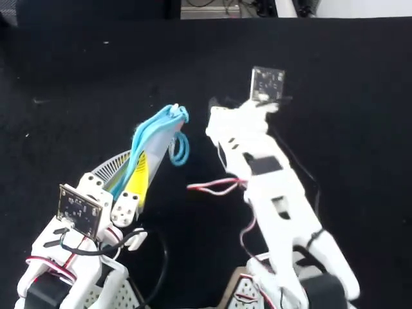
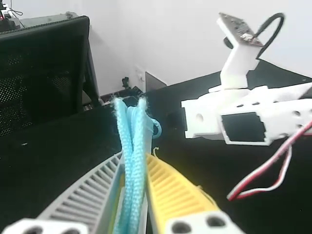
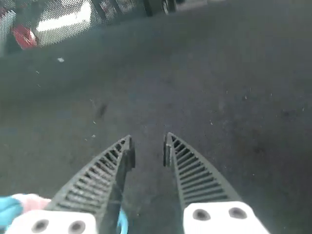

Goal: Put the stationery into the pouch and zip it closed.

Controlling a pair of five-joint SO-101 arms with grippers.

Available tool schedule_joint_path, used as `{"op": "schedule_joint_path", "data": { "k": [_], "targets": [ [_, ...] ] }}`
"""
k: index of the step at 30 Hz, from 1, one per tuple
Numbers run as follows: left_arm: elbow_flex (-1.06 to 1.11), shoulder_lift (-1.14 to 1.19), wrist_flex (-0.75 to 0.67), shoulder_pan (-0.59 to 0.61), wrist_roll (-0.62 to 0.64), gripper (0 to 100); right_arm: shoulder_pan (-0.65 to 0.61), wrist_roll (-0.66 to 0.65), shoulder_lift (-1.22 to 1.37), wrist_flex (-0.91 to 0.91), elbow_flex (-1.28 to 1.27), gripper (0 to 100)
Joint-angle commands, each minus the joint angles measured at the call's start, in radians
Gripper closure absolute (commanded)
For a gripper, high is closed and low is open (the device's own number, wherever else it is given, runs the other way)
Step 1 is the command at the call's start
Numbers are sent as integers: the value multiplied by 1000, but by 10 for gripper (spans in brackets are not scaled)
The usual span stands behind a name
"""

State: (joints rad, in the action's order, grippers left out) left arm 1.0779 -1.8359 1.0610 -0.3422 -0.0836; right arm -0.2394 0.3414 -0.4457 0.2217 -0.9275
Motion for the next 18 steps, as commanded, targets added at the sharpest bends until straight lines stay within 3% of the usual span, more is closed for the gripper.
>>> {"op": "schedule_joint_path", "data": {
  "k": [1, 12, 18],
  "targets": [
    [19, 9, 21, -8, 12, 971, -3, 8, 45, 11, 82, 899],
    [19, 9, 21, -8, 12, 971, -11, 8, 71, 8, 85, 899],
    [19, 9, 25, -8, 12, 971, 29, 8, 90, -132, 71, 899]
  ]
}}
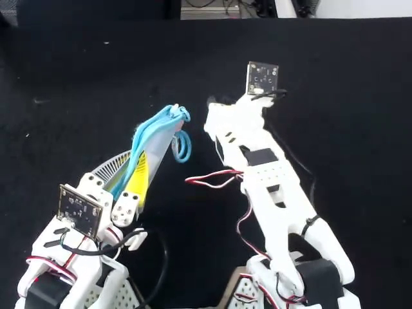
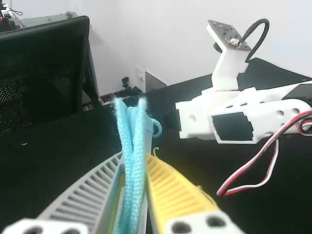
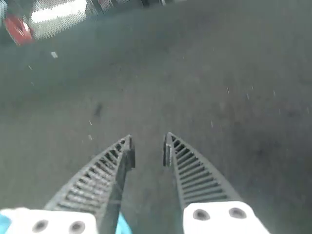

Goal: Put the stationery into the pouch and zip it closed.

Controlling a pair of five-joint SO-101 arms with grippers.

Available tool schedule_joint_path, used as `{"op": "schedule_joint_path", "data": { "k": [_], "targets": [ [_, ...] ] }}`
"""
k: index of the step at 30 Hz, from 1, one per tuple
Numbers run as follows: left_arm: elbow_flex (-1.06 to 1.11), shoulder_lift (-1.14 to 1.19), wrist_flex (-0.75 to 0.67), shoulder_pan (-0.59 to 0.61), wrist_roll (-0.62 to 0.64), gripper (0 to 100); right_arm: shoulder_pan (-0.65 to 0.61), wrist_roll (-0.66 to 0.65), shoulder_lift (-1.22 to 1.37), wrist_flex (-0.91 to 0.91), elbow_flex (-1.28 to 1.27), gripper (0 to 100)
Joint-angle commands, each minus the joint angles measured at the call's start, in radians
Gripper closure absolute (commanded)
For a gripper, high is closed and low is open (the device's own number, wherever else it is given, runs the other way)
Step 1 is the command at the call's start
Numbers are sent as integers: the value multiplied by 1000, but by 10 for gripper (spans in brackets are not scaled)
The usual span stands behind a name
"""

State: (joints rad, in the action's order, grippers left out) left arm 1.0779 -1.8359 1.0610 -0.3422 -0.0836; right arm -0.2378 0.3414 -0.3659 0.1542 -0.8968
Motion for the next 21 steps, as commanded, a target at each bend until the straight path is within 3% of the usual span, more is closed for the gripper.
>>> {"op": "schedule_joint_path", "data": {
  "k": [1, 10, 17, 21],
  "targets": [
    [16, 9, 26, -8, 12, 971, 28, 8, 25, -72, 42, 899],
    [19, 9, 31, -8, 12, 971, -167, 0, 257, -75, 136, 898],
    [16, 9, 31, -8, 12, 971, -81, 0, 464, -68, 309, 899],
    [12, 9, 6, -59, -3, 971, -68, 8, 444, -48, 314, 908]
  ]
}}
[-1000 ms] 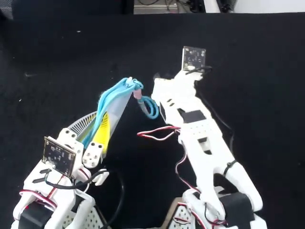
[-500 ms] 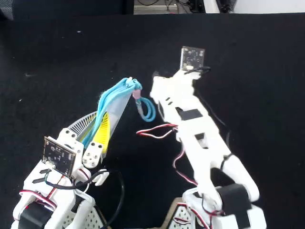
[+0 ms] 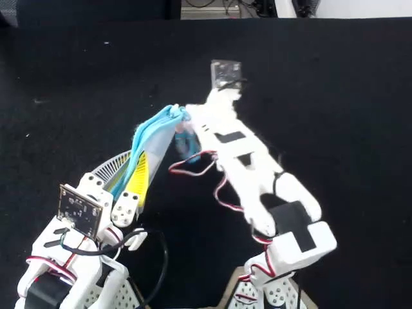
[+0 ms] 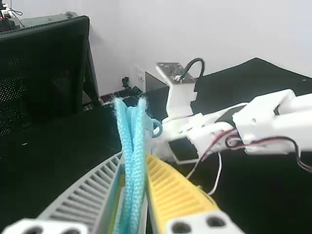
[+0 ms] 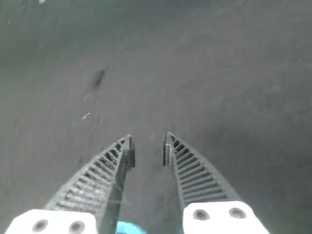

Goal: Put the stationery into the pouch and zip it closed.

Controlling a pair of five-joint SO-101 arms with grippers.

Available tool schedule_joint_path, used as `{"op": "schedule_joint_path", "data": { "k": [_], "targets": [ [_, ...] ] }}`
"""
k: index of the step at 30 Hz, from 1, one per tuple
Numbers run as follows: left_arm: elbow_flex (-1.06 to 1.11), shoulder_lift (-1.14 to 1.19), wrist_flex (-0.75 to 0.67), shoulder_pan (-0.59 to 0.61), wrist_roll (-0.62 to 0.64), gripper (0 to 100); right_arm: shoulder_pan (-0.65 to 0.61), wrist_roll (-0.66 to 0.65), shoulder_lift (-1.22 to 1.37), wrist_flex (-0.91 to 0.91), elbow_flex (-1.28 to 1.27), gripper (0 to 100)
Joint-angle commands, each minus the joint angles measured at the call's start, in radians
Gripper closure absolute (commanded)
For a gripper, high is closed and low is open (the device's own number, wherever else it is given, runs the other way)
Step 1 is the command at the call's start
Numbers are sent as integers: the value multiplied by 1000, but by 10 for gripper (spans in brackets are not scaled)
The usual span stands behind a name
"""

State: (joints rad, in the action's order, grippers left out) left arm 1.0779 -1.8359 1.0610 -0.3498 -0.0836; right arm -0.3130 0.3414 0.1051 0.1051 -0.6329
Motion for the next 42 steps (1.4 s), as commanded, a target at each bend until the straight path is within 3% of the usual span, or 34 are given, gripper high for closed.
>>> {"op": "schedule_joint_path", "data": {
  "k": [1, 5, 14, 18, 25, 30, 37, 42],
  "targets": [
    [18, 9, -14, -87, -35, 971, -12, 3, -64, 32, 38, 924],
    [53, 9, -64, -199, -158, 971, -74, 0, -303, 83, -88, 973],
    [24, 9, -155, -222, -170, 971, -2, -2, -961, -15, -524, 970],
    [8, 8, -126, -225, -170, 971, 58, -38, -1135, -25, -575, 939],
    [5, 8, -40, -226, -170, 971, 71, -41, -1026, -28, -493, 938],
    [5, 8, 2, -216, -170, 971, 184, -32, -835, -18, -384, 949],
    [13, 8, 2, -216, -170, 971, 68, -38, -723, 338, -208, 946],
    [25, 8, 40, -216, -170, 971, 184, -31, -842, 364, -191, 948]
  ]
}}
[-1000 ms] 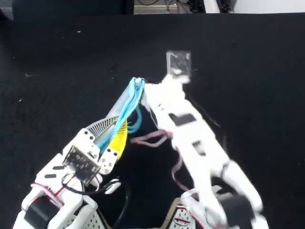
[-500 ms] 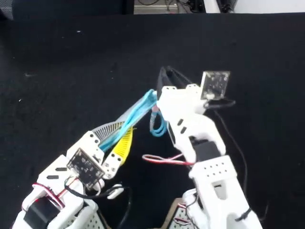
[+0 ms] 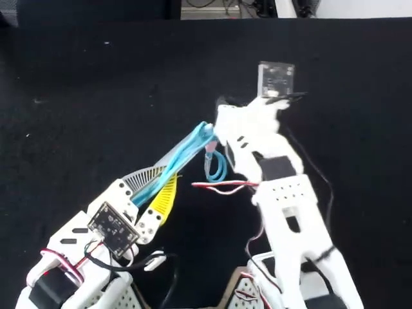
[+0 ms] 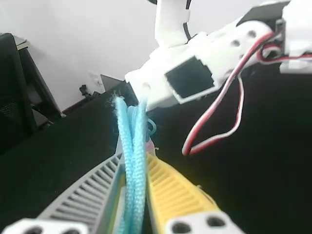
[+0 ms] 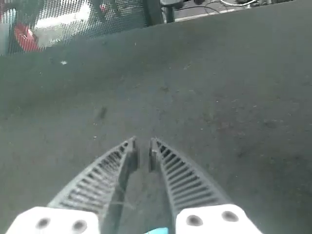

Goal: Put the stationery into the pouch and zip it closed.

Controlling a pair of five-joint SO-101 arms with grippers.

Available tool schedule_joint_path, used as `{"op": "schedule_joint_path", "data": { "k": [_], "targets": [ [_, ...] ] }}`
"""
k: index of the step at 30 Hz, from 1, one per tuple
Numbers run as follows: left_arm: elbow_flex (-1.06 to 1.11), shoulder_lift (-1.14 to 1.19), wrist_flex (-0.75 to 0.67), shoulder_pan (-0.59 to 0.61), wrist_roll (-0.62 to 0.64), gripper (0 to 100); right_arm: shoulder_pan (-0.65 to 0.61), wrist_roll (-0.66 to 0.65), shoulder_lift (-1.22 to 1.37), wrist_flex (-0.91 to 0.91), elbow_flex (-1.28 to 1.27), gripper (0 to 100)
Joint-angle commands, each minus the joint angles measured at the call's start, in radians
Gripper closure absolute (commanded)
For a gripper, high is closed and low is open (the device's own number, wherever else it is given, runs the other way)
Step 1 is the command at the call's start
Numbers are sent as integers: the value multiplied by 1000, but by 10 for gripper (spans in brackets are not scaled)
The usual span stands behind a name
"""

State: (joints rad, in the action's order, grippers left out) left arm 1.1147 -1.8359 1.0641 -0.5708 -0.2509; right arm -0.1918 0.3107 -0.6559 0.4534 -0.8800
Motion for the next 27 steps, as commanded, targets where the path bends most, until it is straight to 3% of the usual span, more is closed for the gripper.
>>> {"op": "schedule_joint_path", "data": {
  "k": [1, 8, 10, 17, 23, 27],
  "targets": [
    [-12, 8, 46, 5, -3, 971, 58, 9, -107, 15, 35, 947],
    [-16, 8, 48, 7, -3, 971, -221, -31, -157, -72, -179, 946],
    [-16, 8, 48, 7, -3, 971, -212, -43, -171, -71, -162, 948],
    [-19, 8, 48, 7, -3, 971, 17, 21, -288, -26, -99, 946],
    [-22, 8, 35, 24, -3, 971, -44, 49, -288, -104, -220, 946],
    [-39, 8, -11, 68, -3, 971, -190, 46, -248, -110, -255, 946]
  ]
}}
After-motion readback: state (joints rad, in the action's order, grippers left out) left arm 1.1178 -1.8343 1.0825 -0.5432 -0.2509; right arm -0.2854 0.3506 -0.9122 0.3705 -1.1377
